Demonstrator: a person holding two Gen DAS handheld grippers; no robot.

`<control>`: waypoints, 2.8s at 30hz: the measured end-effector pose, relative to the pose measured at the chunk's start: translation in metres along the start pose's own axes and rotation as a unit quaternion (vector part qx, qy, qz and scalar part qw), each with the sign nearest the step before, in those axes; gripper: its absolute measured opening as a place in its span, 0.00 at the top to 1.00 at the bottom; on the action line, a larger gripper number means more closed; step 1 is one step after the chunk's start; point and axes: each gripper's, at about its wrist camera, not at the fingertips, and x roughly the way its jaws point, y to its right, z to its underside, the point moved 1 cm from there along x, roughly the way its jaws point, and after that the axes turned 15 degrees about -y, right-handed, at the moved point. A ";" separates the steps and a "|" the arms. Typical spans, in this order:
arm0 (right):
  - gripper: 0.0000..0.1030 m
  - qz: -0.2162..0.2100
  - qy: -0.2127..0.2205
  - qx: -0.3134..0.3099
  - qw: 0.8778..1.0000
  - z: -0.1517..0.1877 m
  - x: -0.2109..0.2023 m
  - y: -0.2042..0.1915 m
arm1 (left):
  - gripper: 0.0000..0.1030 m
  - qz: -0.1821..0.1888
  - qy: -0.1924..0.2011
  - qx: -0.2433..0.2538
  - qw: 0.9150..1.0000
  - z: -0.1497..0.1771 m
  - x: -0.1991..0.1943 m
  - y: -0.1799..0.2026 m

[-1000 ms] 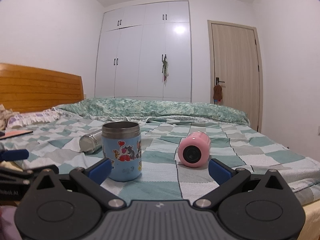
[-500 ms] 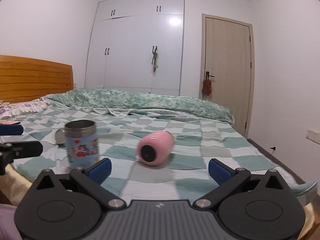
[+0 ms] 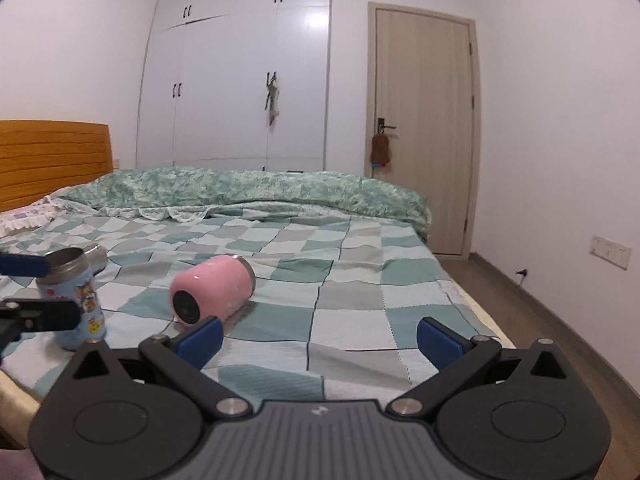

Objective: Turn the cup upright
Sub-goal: 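Move the left tool toward the pink tumbler lying on its side, then close the left tool around the pink tumbler's body, then lift the pink tumbler with the left tool and carry it toward the right tool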

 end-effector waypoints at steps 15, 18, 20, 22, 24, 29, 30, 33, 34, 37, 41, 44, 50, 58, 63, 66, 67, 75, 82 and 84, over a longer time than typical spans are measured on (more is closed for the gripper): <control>0.00 -0.011 -0.036 0.008 0.999 -0.047 0.105 0.020 | 0.00 -0.033 -0.042 -0.009 0.999 -0.053 0.113 -0.018; 0.00 -0.008 -0.046 0.007 0.999 -0.057 0.124 0.018 | 0.00 -0.030 -0.054 0.003 0.998 -0.061 0.130 -0.031; 0.00 -0.011 -0.054 0.000 0.998 -0.062 0.133 0.015 | 0.00 -0.026 -0.064 0.011 0.998 -0.067 0.139 -0.040; 0.00 -0.009 -0.059 -0.008 0.998 -0.069 0.142 0.013 | 0.00 -0.019 -0.076 0.015 0.997 -0.073 0.148 -0.050; 0.00 -0.007 -0.062 -0.010 0.998 -0.077 0.151 0.011 | 0.00 -0.009 -0.088 0.026 0.996 -0.078 0.156 -0.058; 0.00 0.006 -0.069 -0.001 0.998 -0.091 0.168 0.007 | 0.00 0.021 -0.126 0.049 0.991 -0.088 0.180 -0.070; 0.00 0.008 -0.070 0.001 0.998 -0.092 0.171 0.005 | 0.00 0.029 -0.136 0.055 0.989 -0.091 0.185 -0.072; 0.00 0.010 -0.074 -0.003 0.997 -0.093 0.175 0.001 | 0.00 0.037 -0.169 0.067 0.983 -0.097 0.204 -0.076; 0.00 0.011 -0.076 -0.006 0.997 -0.093 0.176 0.000 | 0.00 0.052 -0.183 0.064 0.980 -0.099 0.211 -0.079; 0.00 0.013 -0.084 -0.013 0.996 -0.093 0.180 -0.004 | 0.00 0.101 -0.230 0.045 0.967 -0.102 0.229 -0.090; 0.00 0.014 -0.093 -0.017 0.995 -0.089 0.184 -0.005 | 0.00 0.137 -0.275 -0.002 0.952 -0.100 0.242 -0.101; 0.00 0.013 -0.096 -0.017 0.995 -0.087 0.186 -0.006 | 0.00 0.134 -0.291 -0.002 0.947 -0.097 0.248 -0.095; 0.00 0.013 -0.093 -0.016 0.995 -0.086 0.181 -0.005 | 0.08 0.111 -0.303 -0.006 0.947 -0.097 0.248 -0.085; 0.00 0.002 -0.082 -0.010 0.997 -0.084 0.168 -0.005 | 0.13 0.096 -0.304 -0.006 0.948 -0.097 0.235 -0.081; 0.00 -0.005 -0.076 -0.006 0.997 -0.081 0.156 -0.006 | 0.14 0.093 -0.302 -0.010 0.949 -0.096 0.224 -0.081; 0.00 -0.006 -0.074 -0.006 0.997 -0.079 0.149 -0.007 | 0.15 0.093 -0.297 -0.012 0.950 -0.096 0.214 -0.081; 0.00 -0.006 -0.073 -0.006 0.997 -0.078 0.146 -0.008 | 0.15 0.092 -0.296 -0.014 0.951 -0.096 0.210 -0.081; 0.00 -0.013 -0.061 -0.008 0.998 -0.075 0.118 -0.018 | 0.17 0.096 -0.273 -0.034 0.957 -0.092 0.169 -0.084; 0.00 -0.025 -0.050 -0.011 0.998 -0.067 0.087 -0.033 | 0.17 0.092 -0.275 -0.036 0.957 -0.076 0.142 -0.080; 0.00 -0.027 -0.048 -0.015 0.998 -0.064 0.079 -0.037 | 0.17 0.088 -0.288 -0.033 0.953 -0.069 0.143 -0.078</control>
